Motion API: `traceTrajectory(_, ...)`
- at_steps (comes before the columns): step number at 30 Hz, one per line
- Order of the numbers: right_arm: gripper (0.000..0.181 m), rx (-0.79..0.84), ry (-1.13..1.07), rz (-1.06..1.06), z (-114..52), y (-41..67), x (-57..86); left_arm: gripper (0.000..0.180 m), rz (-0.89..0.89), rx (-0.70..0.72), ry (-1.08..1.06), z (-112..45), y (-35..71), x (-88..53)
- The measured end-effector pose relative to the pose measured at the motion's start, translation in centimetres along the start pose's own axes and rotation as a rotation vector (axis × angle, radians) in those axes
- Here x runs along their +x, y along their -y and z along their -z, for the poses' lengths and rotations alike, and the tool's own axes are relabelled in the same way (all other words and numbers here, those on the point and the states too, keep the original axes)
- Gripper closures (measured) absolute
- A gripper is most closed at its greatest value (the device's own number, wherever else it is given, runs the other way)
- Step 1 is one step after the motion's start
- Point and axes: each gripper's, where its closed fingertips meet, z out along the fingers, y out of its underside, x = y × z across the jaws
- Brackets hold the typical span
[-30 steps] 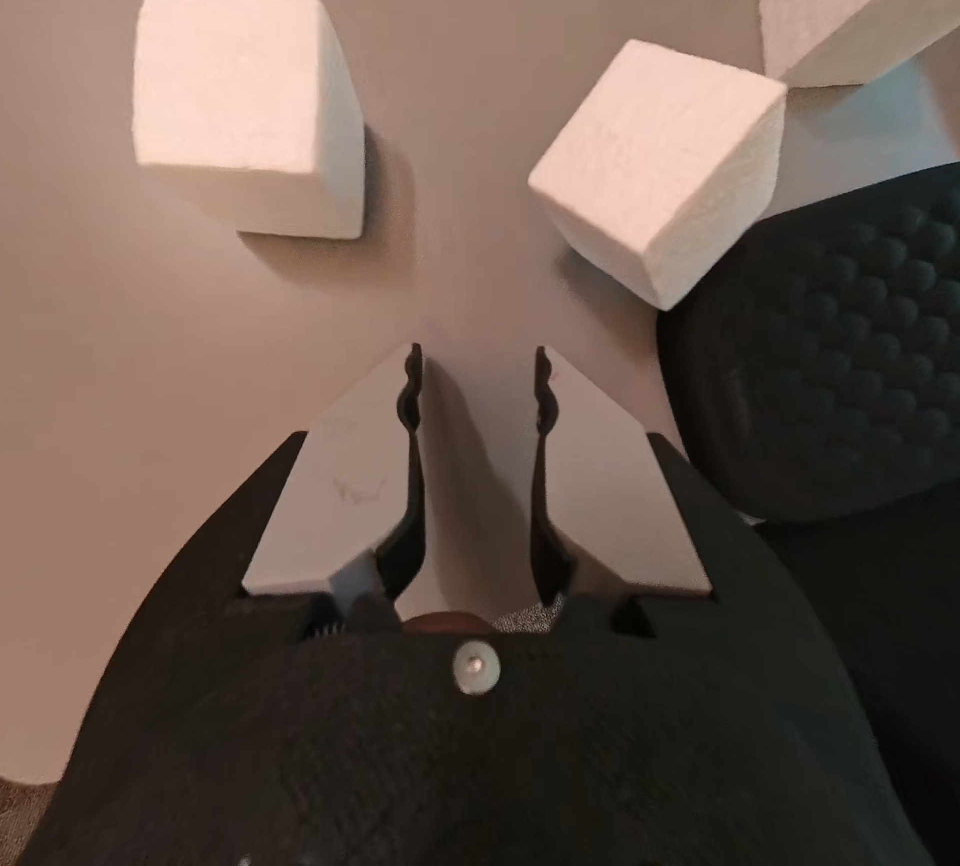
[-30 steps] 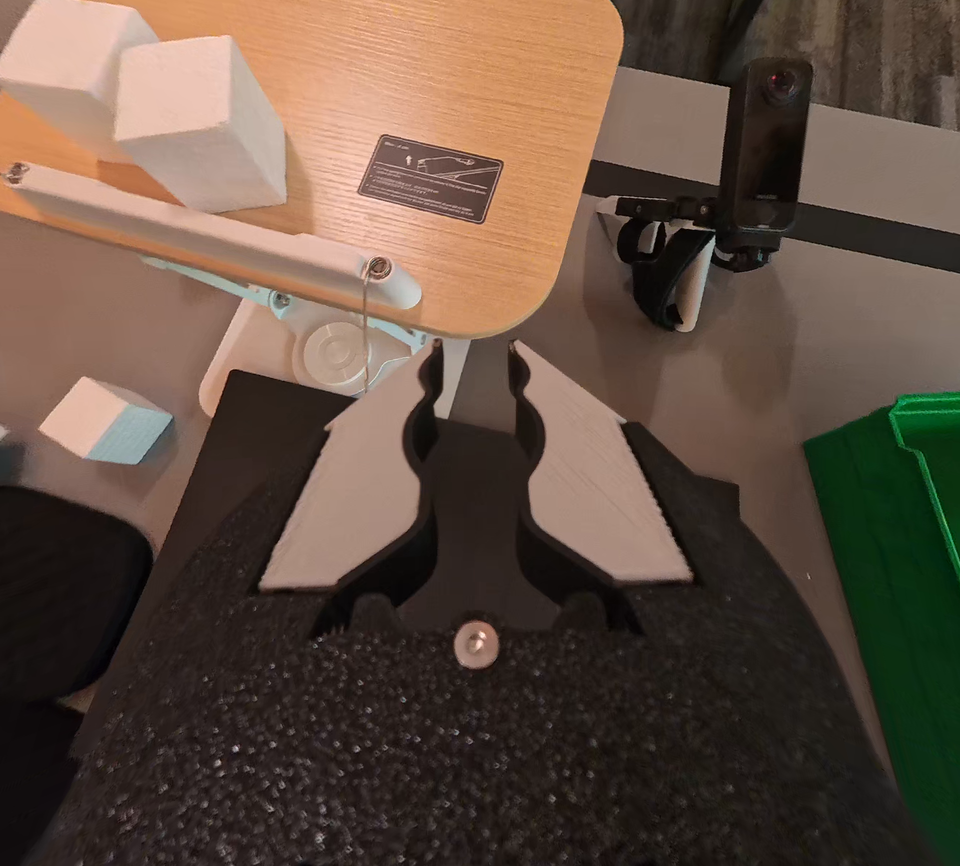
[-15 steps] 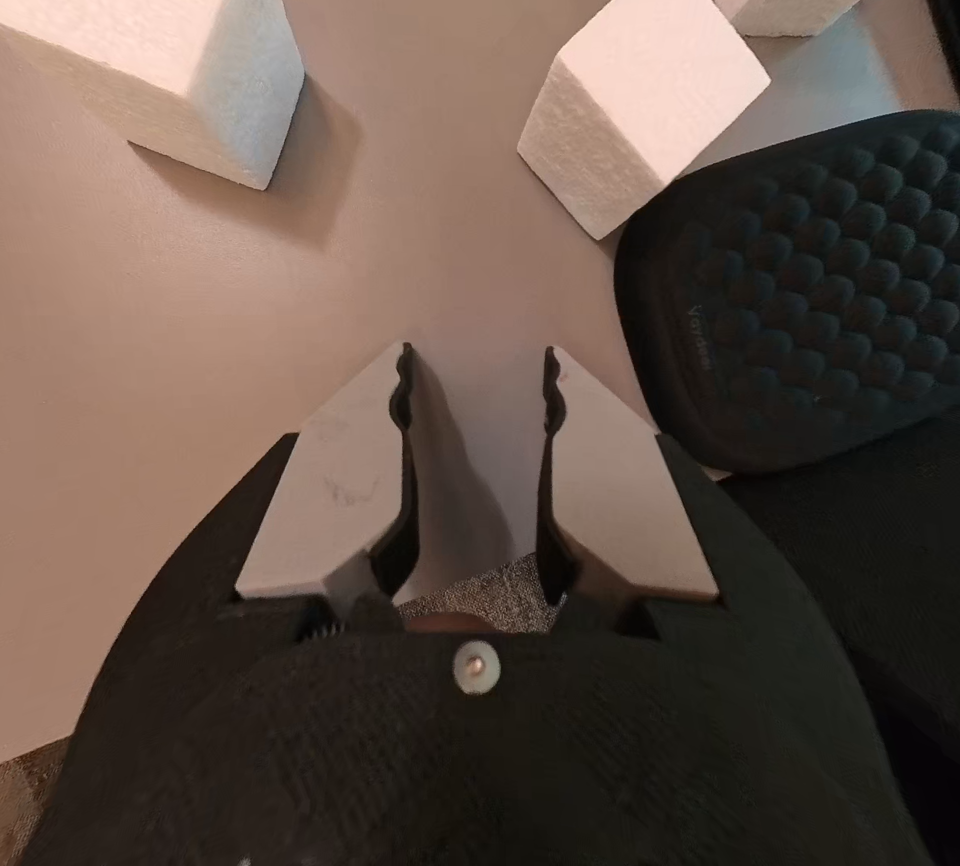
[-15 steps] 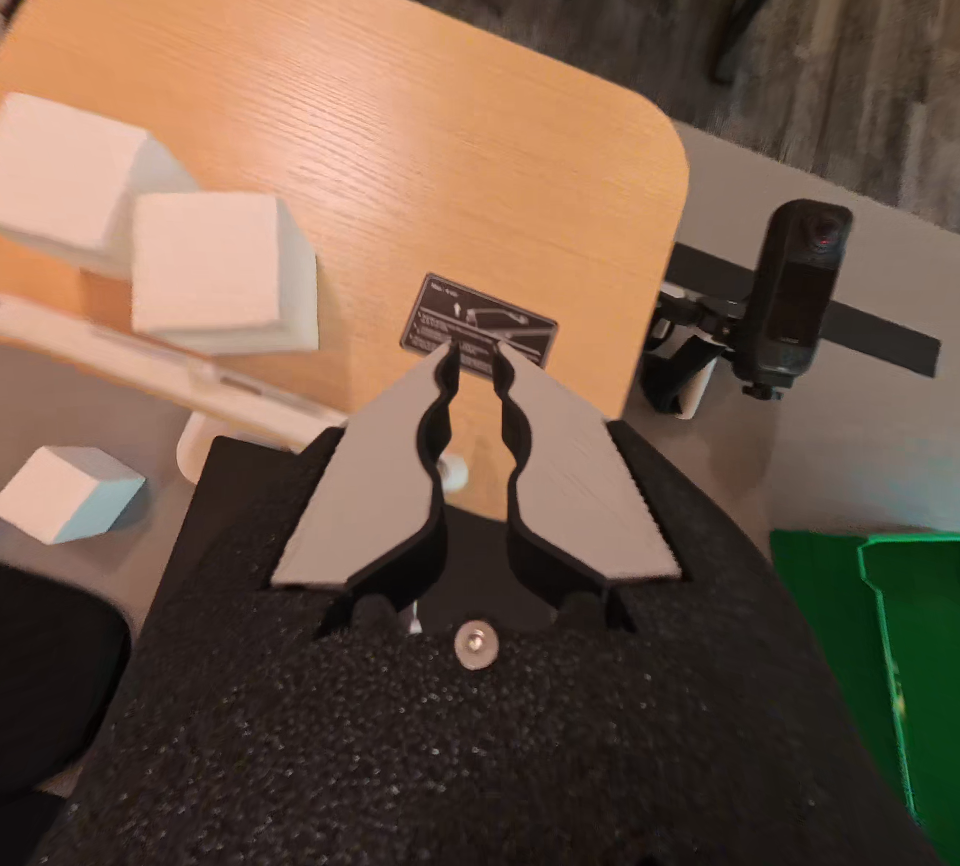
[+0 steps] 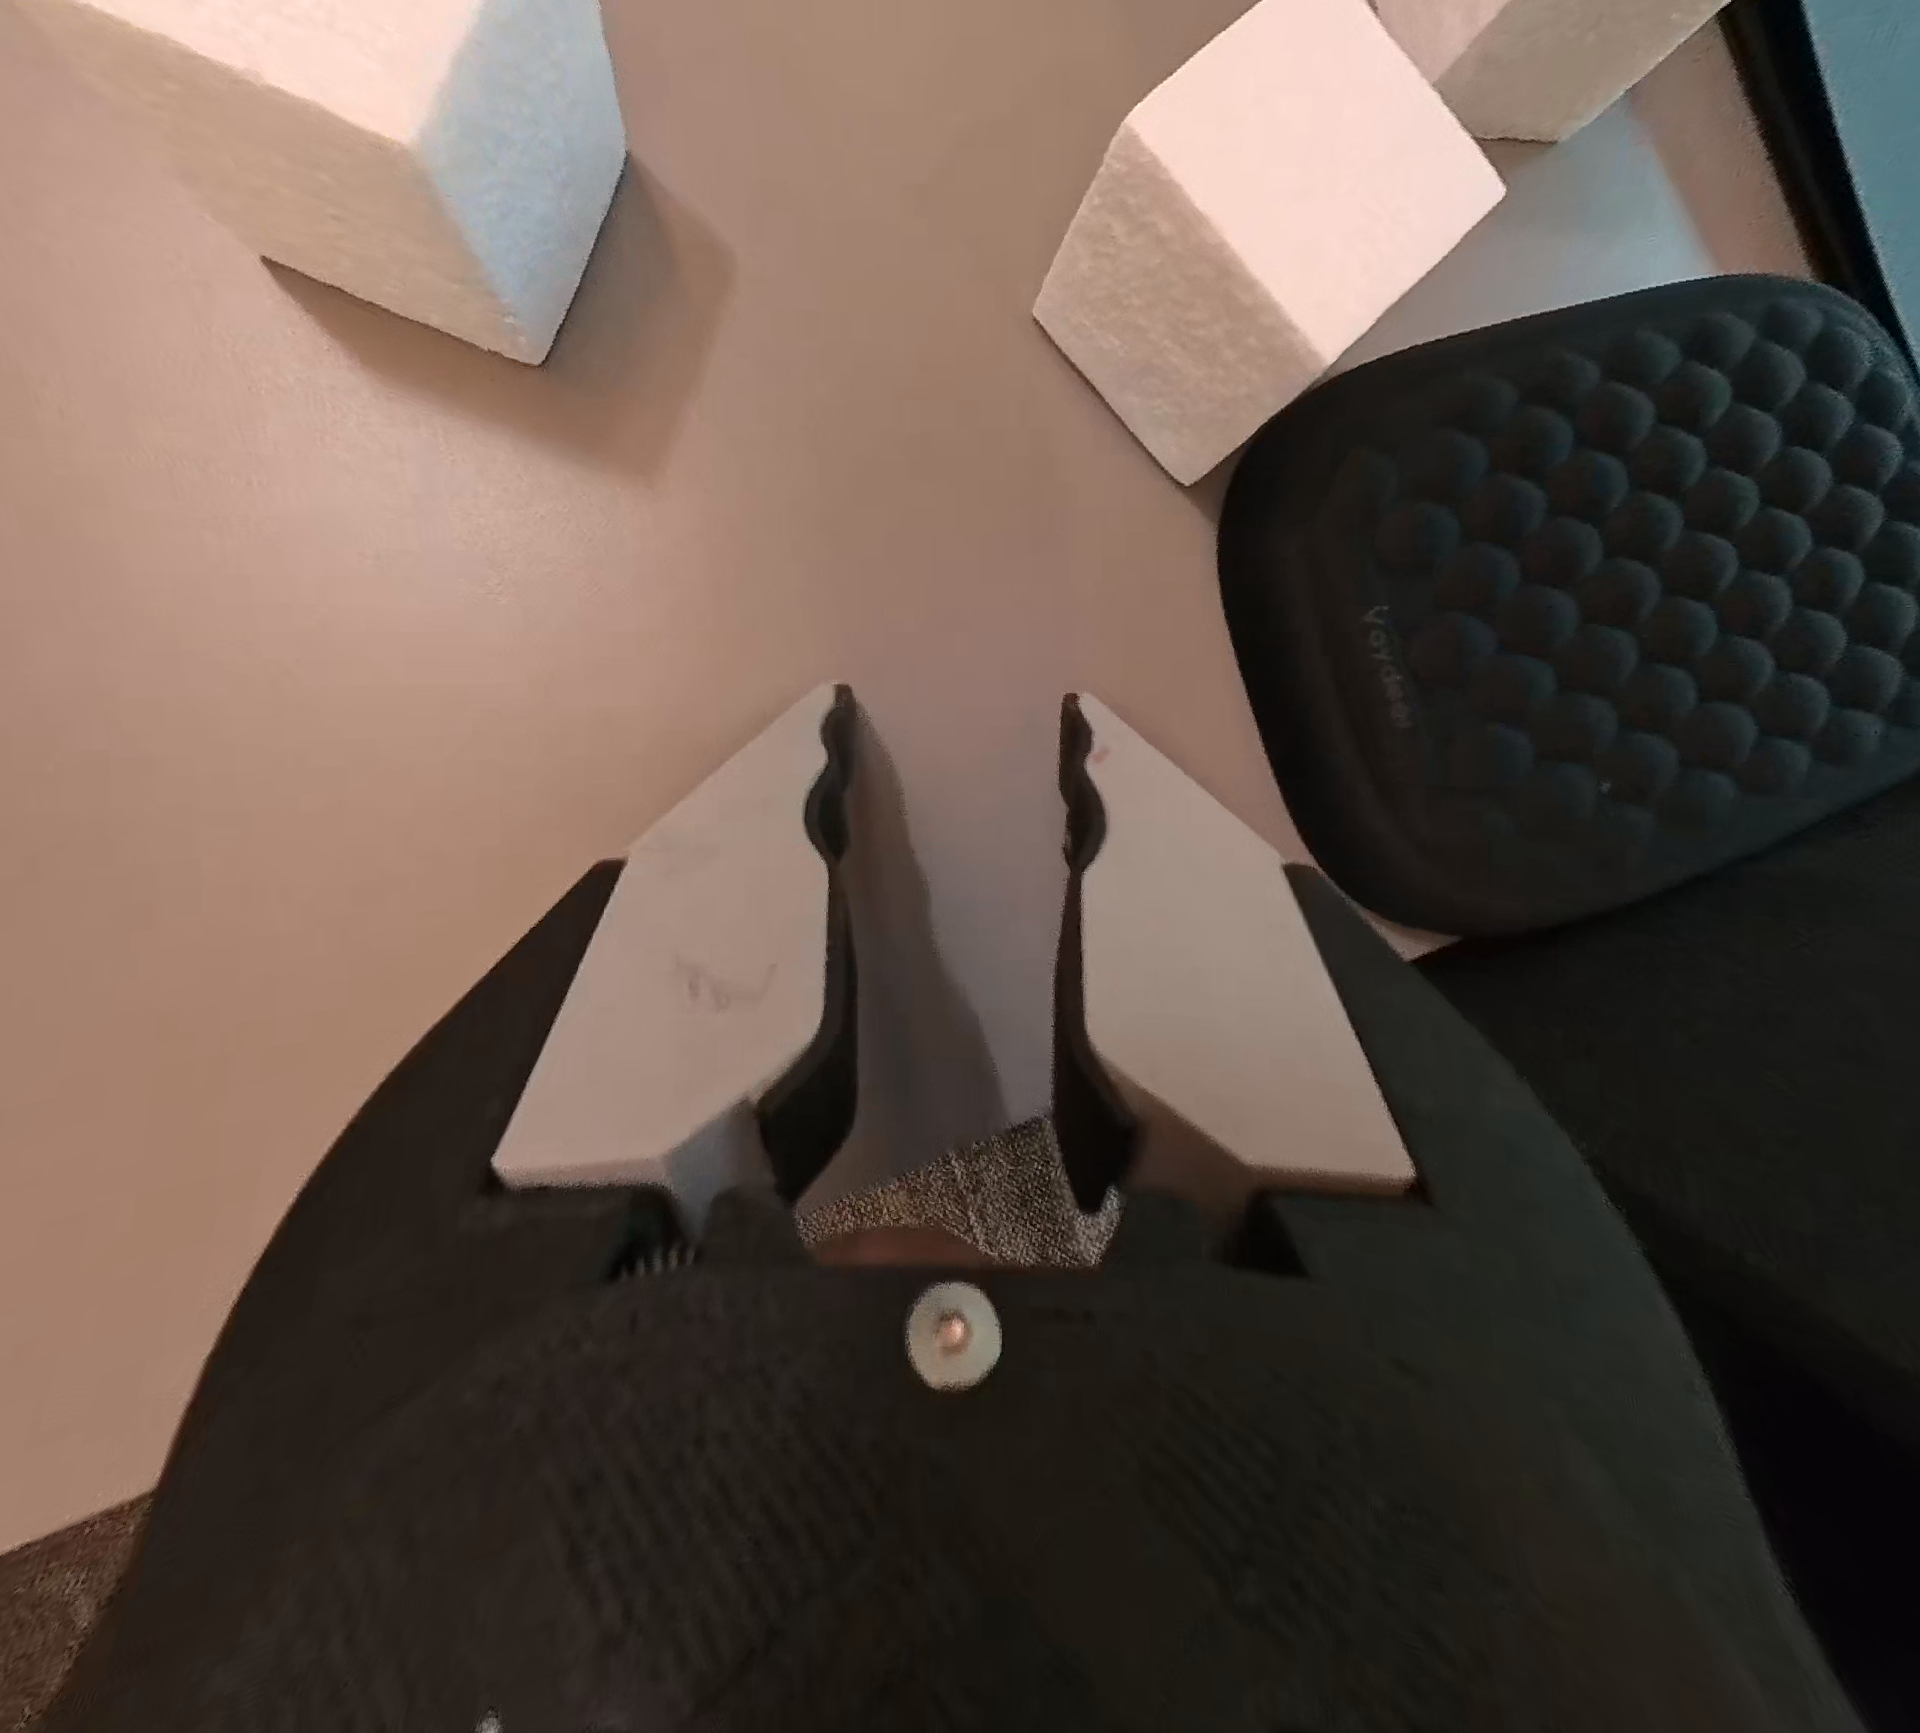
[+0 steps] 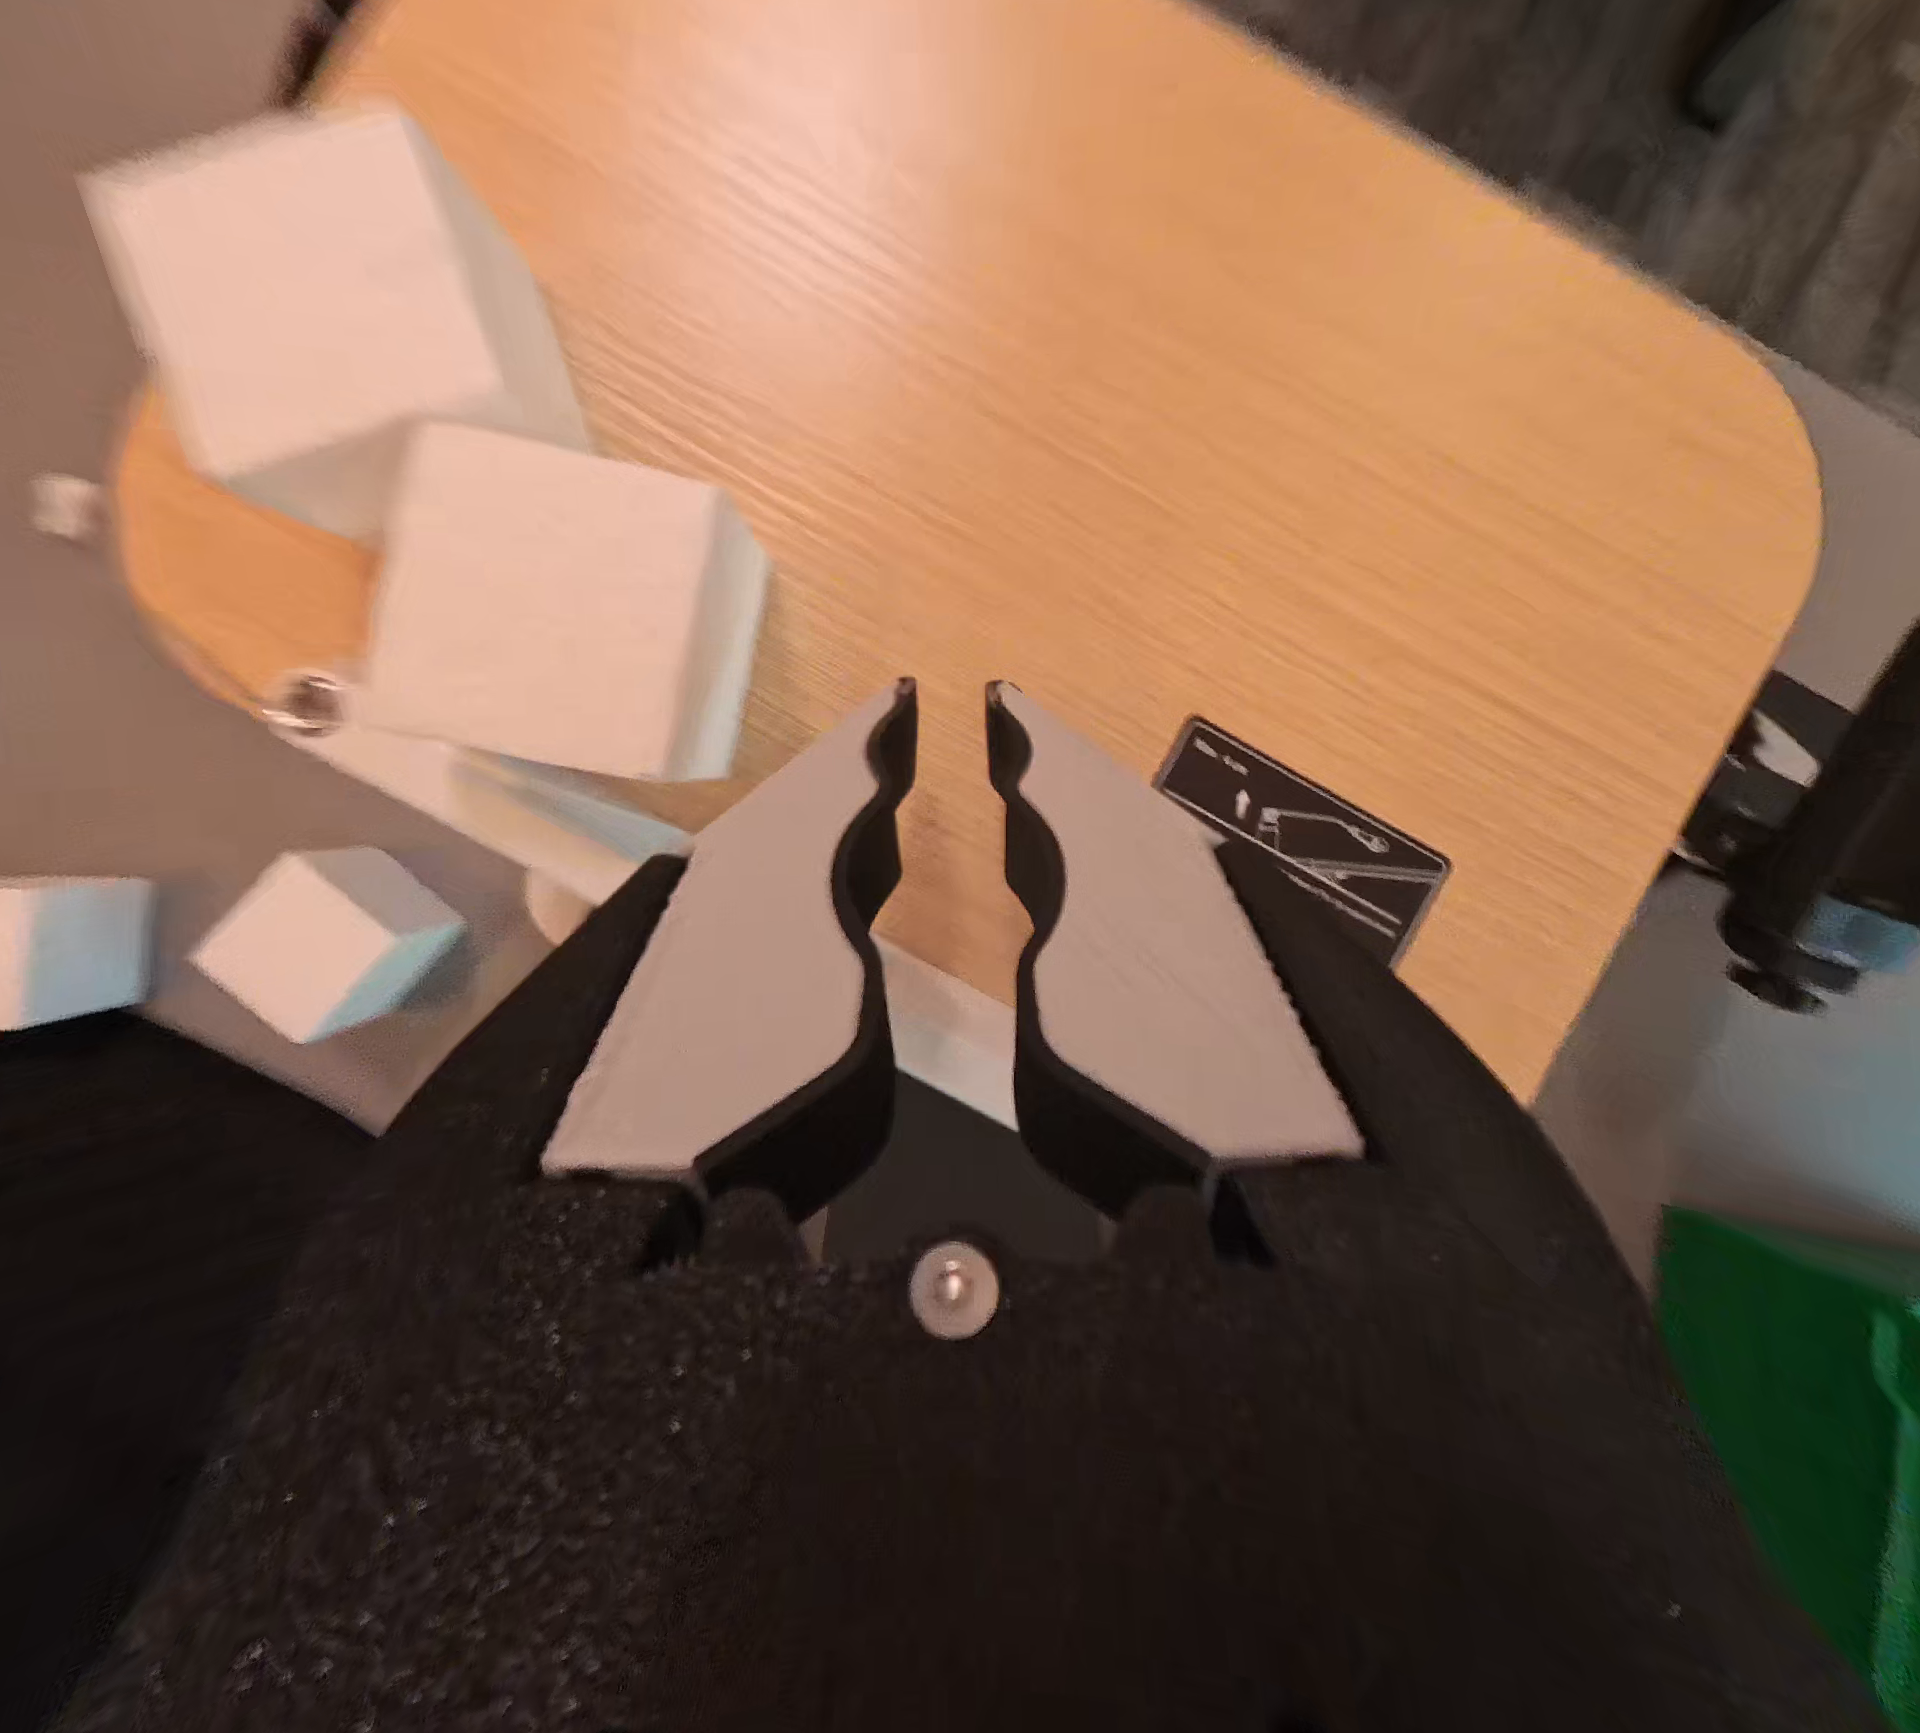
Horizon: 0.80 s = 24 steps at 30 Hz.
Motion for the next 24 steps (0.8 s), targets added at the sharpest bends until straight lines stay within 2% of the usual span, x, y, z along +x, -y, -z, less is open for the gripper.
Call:
traceTrajectory(2, 0.171, -0.072, 0.079, 0.019, -1.3, -0.3, -2.2, 0.147, -0.025, -0.006, -0.004, -0.2, 0.1, 0.1)
traceTrajectory(4, 0.172, 0.015, 0.236, 0.055, -0.8, 1.4, -6.3, 0.146, -0.045, -0.023, -0.012, -0.2, 0.1, 0.3)
traceTrajectory(7, 0.171, 0.116, 0.165, 0.108, 0.4, 2.4, -6.7, 0.142, -0.039, -0.035, -0.039, -0.2, 0.2, 0.4)
traceTrajectory(10, 0.162, 0.142, 0.151, 0.137, 1.6, 1.0, -6.4, 0.141, -0.022, -0.016, -0.053, -0.2, 0.2, 0.5)
traceTrajectory(13, 0.161, 0.166, 0.164, 0.117, 3.4, -1.1, -6.2, 0.141, -0.023, -0.002, -0.056, -0.1, 0.2, 0.5)
traceTrajectory(15, 0.16, 0.173, 0.216, 0.114, 4.7, -3.2, -6.9, 0.139, -0.037, -0.012, -0.06, -0.1, 0.1, 0.6)
traceTrajectory(19, 0.14, 0.187, 0.355, 0.138, 7.6, -7.7, -9.2, 0.127, -0.044, -0.078, -0.059, 0.1, -0.2, 0.9)
traceTrajectory(24, 0.136, 0.244, 0.416, 0.132, 10.2, -11.6, -10.3, 0.118, 0.003, -0.079, -0.026, 1.6, 0.3, 1.6)
